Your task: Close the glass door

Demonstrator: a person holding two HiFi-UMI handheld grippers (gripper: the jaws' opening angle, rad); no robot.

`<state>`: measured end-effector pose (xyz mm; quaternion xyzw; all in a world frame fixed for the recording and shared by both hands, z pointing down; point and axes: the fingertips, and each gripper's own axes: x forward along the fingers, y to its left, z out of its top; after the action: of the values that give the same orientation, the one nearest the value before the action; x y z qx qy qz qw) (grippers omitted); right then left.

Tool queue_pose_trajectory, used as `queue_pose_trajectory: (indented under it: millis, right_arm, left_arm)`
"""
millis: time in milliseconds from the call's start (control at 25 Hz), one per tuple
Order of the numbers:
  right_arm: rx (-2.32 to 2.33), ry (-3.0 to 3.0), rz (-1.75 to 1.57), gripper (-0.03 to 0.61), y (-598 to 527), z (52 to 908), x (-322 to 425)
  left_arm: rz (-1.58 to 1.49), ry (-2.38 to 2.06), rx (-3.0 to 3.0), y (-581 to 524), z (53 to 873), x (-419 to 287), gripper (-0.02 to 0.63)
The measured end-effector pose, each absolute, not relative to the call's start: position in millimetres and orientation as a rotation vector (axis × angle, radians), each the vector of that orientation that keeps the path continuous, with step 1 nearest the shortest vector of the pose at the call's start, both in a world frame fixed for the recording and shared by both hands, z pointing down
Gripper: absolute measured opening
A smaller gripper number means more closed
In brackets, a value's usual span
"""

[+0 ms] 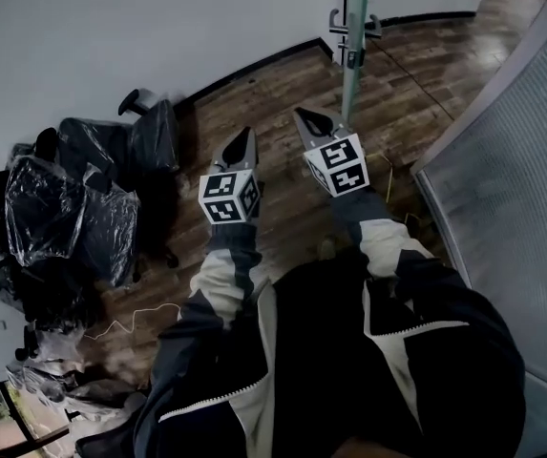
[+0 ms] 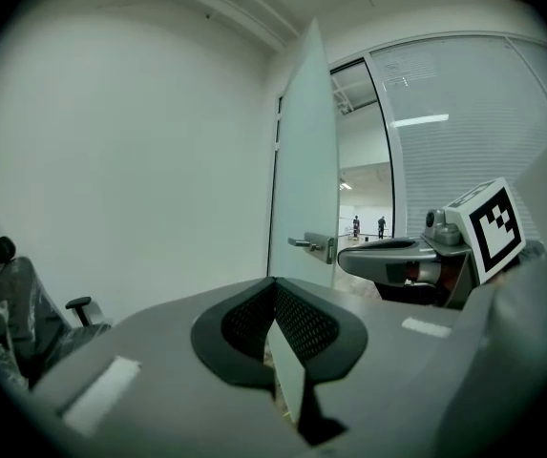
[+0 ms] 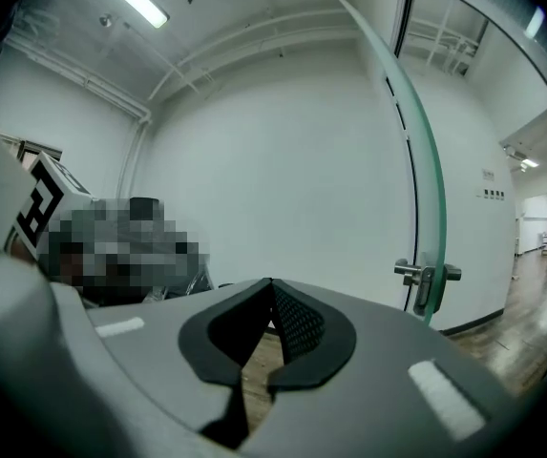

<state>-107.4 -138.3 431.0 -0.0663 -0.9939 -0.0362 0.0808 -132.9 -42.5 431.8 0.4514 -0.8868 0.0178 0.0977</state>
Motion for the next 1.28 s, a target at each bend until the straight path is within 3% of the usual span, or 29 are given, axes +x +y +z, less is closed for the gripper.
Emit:
queue_pose_trajectory:
  millis: [720, 1080, 1280]
  right_arm:
    - [-0.086, -2.942, -0.125, 0.005, -215, 438, -236]
    - [0.177, -2.902, -0.110, 0.006, -256, 442, -338]
    - [0.453, -2.873, -0.085, 0.005, -283, 438, -357]
  left_arm:
    - [-0.002, -2.612, 1.402, -126, 426, -279, 0.002]
    - [0.008, -2.463, 1.695, -196, 429, -398, 0.002]
    - [0.064, -2.260, 1.968, -236, 430, -414, 0.002]
